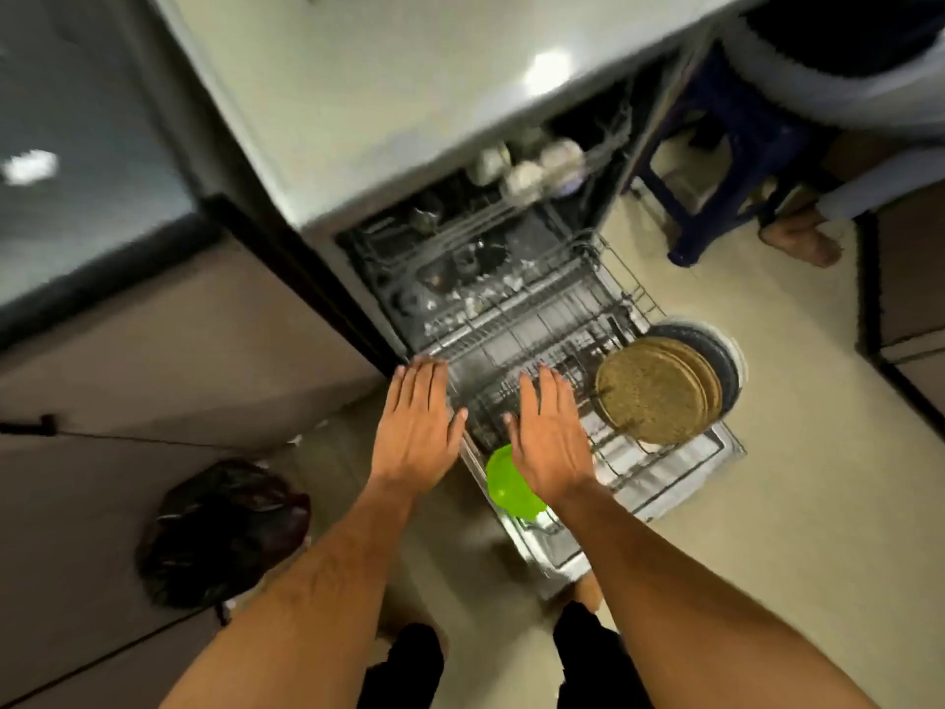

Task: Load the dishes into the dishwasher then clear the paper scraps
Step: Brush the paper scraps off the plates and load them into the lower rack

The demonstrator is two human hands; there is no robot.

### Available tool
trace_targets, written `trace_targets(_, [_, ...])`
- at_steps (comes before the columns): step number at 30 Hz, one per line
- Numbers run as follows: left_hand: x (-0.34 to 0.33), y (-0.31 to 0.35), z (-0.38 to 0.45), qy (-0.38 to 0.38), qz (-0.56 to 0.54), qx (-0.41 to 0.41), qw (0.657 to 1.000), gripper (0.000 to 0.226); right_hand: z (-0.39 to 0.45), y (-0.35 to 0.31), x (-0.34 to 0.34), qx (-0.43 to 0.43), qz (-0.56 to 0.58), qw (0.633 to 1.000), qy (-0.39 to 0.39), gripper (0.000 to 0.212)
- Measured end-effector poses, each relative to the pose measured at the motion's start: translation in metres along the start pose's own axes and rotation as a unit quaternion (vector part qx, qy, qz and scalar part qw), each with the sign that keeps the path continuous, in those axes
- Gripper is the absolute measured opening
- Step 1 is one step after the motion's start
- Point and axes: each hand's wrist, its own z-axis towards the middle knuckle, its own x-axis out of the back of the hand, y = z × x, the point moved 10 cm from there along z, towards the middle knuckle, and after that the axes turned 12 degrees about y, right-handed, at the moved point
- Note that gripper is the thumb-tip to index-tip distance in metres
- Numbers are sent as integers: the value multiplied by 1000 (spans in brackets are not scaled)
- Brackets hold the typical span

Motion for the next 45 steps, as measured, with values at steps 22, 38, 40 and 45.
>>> trace_targets(22, [372, -362, -75, 223, 71, 266, 935, 69, 85, -485, 245, 296, 7, 938, 182, 59])
trace_targets(38, [419, -518, -153, 244, 113, 396, 878, 71, 105, -701, 222, 434, 27, 887, 154, 54])
trace_targets(40, [413, -533, -147, 235, 115, 402, 877, 70, 116, -713, 214, 438, 35, 887, 145, 53])
trace_targets(45, [396, -573, -118, 223, 101, 434, 867, 69, 163, -735, 197, 446, 42, 886, 123, 44])
